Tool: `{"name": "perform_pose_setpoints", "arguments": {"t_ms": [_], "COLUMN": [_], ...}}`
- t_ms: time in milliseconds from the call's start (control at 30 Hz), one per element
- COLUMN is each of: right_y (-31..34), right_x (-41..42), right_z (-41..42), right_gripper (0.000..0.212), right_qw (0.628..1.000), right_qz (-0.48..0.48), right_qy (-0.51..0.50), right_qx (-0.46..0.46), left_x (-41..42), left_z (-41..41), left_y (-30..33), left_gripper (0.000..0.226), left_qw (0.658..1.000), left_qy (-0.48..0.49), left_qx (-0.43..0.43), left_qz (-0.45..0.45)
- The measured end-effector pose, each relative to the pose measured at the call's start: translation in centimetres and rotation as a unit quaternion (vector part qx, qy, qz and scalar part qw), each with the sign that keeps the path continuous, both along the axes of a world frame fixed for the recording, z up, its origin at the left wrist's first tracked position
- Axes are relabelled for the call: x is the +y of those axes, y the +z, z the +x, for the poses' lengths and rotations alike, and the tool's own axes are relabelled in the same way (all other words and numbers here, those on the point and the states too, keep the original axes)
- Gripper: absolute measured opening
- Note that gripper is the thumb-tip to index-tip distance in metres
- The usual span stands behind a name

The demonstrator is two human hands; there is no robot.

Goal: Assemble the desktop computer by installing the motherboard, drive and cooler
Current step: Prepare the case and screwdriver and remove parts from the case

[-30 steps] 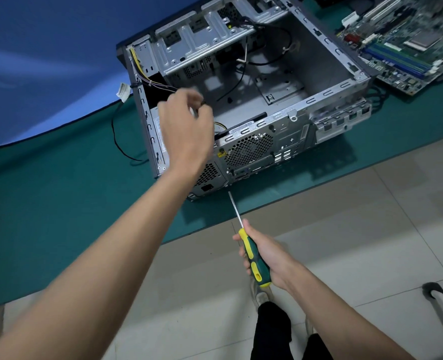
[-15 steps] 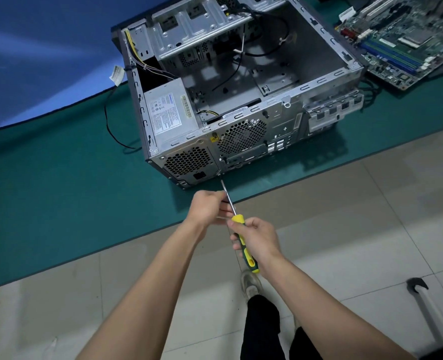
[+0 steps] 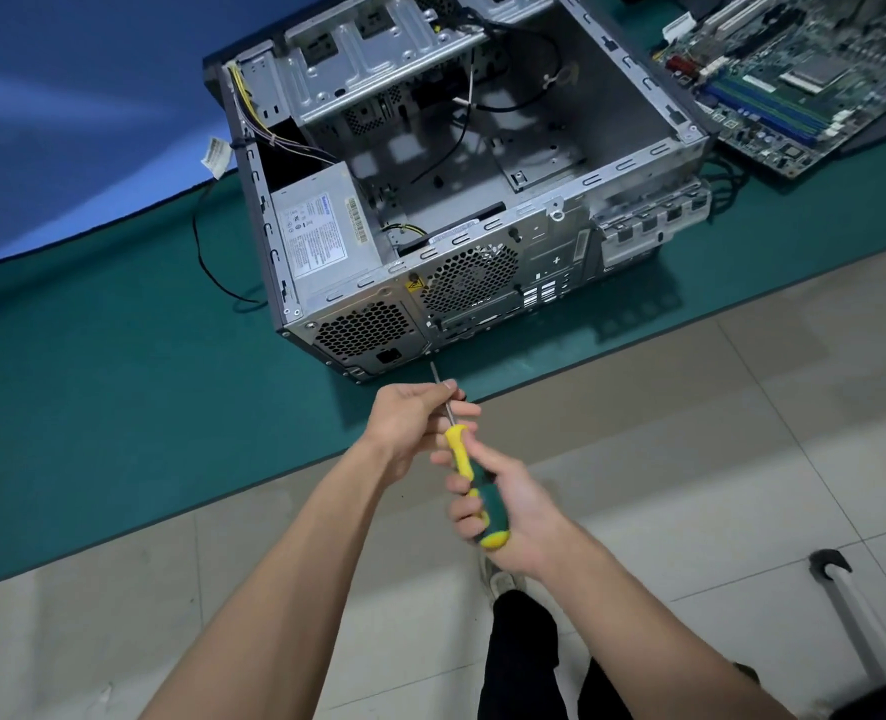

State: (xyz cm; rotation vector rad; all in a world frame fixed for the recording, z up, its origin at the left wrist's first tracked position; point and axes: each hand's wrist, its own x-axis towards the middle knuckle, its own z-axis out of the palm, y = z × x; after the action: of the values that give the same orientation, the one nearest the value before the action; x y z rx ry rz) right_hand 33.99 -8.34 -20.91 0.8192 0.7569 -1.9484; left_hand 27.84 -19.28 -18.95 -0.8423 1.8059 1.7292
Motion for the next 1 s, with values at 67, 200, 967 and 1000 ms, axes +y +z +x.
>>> {"name": "perform_pose_setpoints", "arguments": {"t_ms": [67, 200, 967, 1000], "right_y": [0.3, -0.8, -0.6, -0.4], "right_x": [0.8, -0.5, -0.3, -0.2], "right_z": [0.0, 0.8, 0.1, 0.0], "right_gripper": [0.033, 0.029, 0.028, 0.032], "right_qw": [0.999, 0.935, 0.947, 0.979], "right_qz": [-0.032, 0.295, 0.270, 0.174], "right_qy": [0.019, 0.109, 0.095, 0.058], "right_qx": [0.004, 0.161, 0.144, 0.089], "left_x": [-0.3, 0.0, 0.1, 0.1], "left_z": [0.1, -0.2, -0.9, -0.9], "left_y": [0.0, -0.3, -0.8, -0.8], "left_gripper": [0.019, 0.018, 0.018, 0.018], "left_qw": [1.000, 1.000, 0.999, 0.999], "left_qy": [-0.002, 0.009, 0.032, 0.035], "left_qx": [0.004, -0.005, -0.021, -0.020], "left_qz": [0.010, 0.000, 0.021, 0.026]}}
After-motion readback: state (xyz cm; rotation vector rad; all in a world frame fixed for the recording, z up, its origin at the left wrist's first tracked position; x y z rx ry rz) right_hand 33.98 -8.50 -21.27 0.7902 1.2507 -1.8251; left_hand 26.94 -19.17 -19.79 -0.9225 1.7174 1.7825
